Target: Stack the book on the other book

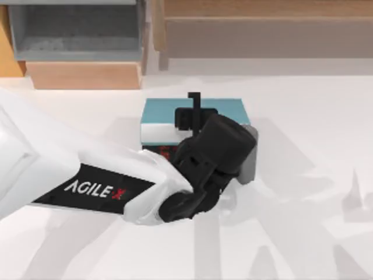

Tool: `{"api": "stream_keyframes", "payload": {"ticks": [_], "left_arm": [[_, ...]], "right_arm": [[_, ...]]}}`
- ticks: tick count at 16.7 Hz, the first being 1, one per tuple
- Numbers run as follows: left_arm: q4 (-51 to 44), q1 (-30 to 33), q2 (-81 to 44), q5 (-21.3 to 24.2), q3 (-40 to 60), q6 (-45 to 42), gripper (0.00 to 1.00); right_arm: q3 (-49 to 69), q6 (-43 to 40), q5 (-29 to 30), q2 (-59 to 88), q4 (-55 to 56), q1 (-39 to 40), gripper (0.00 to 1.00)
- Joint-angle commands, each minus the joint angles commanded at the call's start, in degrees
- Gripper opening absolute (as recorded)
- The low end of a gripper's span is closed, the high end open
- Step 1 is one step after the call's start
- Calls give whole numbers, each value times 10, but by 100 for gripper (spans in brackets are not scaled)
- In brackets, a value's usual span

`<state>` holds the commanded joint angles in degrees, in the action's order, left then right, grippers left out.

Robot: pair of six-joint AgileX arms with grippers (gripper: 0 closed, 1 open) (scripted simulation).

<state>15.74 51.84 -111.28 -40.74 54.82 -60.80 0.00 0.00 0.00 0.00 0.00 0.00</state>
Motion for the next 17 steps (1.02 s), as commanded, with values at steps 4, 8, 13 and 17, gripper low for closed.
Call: {"api": "stream_keyframes", "payload": {"ticks": [4,8,13,17], "left_arm": [[0,0,0,0,0,0,30],[0,0,0,0,0,0,60],[0,0,0,0,0,0,98],[0,0,0,0,0,0,100]], "right_arm": [[0,0,0,0,0,0,100],[0,0,0,0,0,0,100],[0,0,0,0,0,0,100],[0,0,0,0,0,0,100]]}}
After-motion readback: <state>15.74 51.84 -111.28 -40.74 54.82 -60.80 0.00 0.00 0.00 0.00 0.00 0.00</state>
